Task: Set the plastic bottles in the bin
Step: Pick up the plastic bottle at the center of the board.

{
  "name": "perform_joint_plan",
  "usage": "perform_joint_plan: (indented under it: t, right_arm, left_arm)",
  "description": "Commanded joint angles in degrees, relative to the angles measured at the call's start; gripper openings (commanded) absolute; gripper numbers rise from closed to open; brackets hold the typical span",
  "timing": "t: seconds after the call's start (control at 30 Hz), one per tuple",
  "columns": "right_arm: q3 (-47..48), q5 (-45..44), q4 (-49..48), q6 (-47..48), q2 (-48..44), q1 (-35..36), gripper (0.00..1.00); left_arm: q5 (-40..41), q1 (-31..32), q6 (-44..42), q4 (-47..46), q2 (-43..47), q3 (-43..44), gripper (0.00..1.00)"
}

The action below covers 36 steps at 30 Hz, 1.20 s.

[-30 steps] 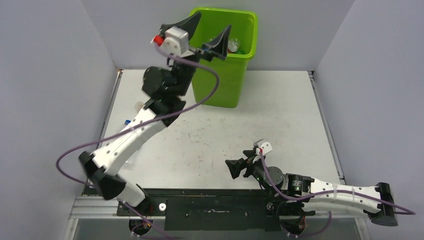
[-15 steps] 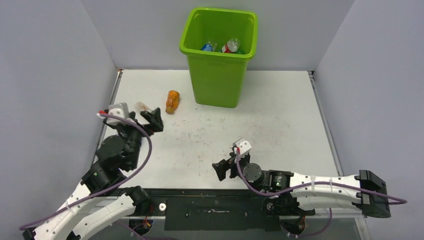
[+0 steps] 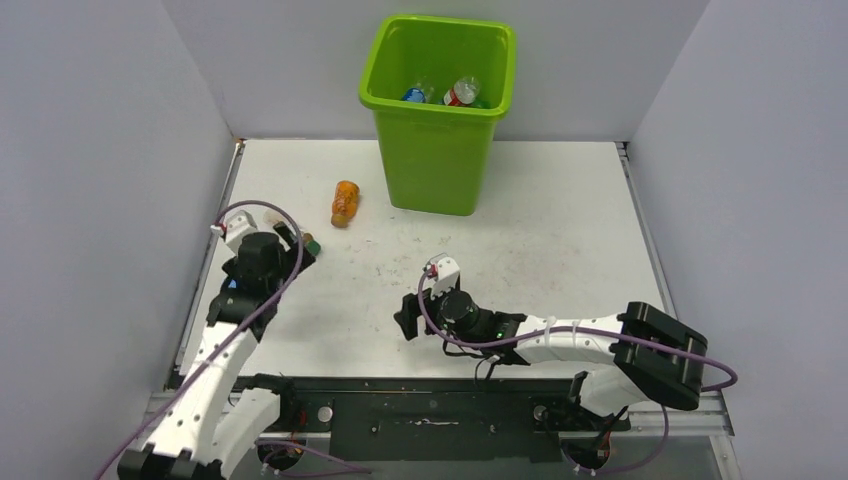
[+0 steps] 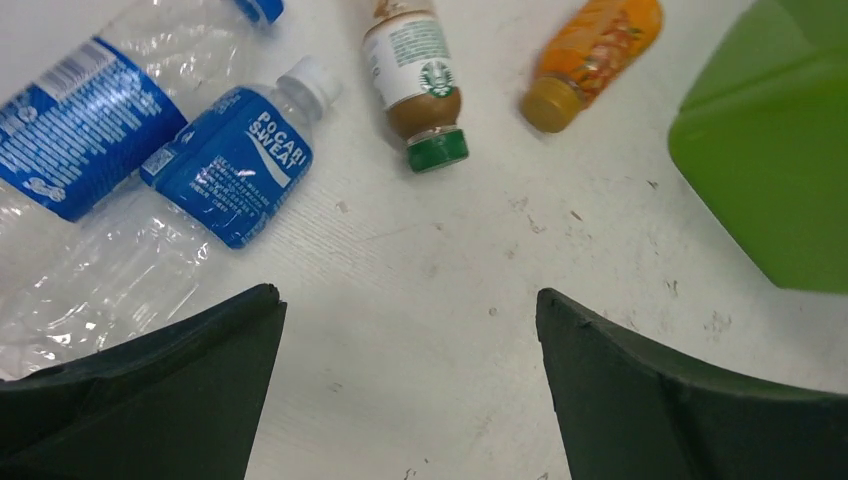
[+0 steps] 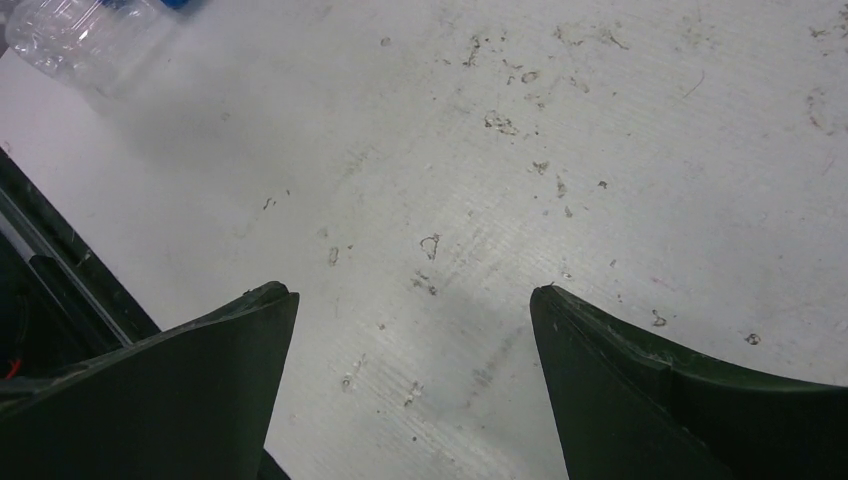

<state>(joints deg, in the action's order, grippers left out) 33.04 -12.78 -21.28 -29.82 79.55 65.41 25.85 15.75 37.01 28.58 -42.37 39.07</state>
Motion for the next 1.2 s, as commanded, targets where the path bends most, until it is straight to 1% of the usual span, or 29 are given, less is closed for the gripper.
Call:
perform_joint_plan:
  t: [0.0, 0.1, 0.27, 0.43, 0.47, 0.53, 0.6, 0.73, 0.83, 1.0, 1.17]
  right_arm:
    - [1.0, 4.8, -6.3, -2.9, 0.5, 0.0, 0.90]
    - [-2.0, 5.0, -6.8, -3.4, -1.1, 0.2, 0.90]
    - [-5.9, 3.5, -4.6, -3.7, -6.1, 0.7, 0.90]
    - [-7.7, 1.9, -1.5, -3.1, -10.4, 0.9, 0.90]
    - [-7.9, 1.8, -1.1, -3.0, -10.9, 0.9, 0.90]
    - [-8.1, 1.7, -0.7, -2.7, -11.5, 0.8, 0.90]
    - [-8.2, 1.4, -0.6, -2.6, -11.7, 0.8, 0.90]
    - [-7.7, 1.3, -0.3, -2.6, -10.9, 0.8, 0.90]
    - [-5.9, 1.3, 1.1, -2.2, -9.3, 0.9, 0.90]
    - [-1.1, 0.9, 3.1, -1.0, -6.3, 2.1, 0.90]
    - [-1.9, -1.9, 0.5, -1.8, -6.4, 4.5, 0.90]
  left_arm:
    - [-17.6, -11.9, 13.6, -4.4, -13.0, 4.8, 0.96]
    - [-13.5, -12.6, 16.4, -5.1, -20.6, 9.4, 0.96]
    - [-6.7, -14.0, 18.5, -5.9, -29.4, 16.0, 0.96]
    - [-3.5, -15.4, 21.8, 2.3, -40.4, 29.1, 0.96]
    - [-3.2, -17.1, 22.0, 4.3, -42.5, 31.7, 0.96]
    - [-2.4, -17.5, 22.0, 7.7, -46.5, 36.6, 0.96]
    - [-1.3, -17.5, 20.5, 8.8, -49.7, 39.5, 0.96]
    - [0.7, -17.7, 19.9, 7.9, -54.3, 40.6, 0.96]
    - [0.3, -17.7, 21.3, 5.5, -57.3, 40.4, 0.96]
    - [2.2, -17.8, 20.9, 0.6, -59.6, 40.1, 0.96]
    - [2.1, -18.1, 18.9, 1.3, -63.7, 43.1, 0.96]
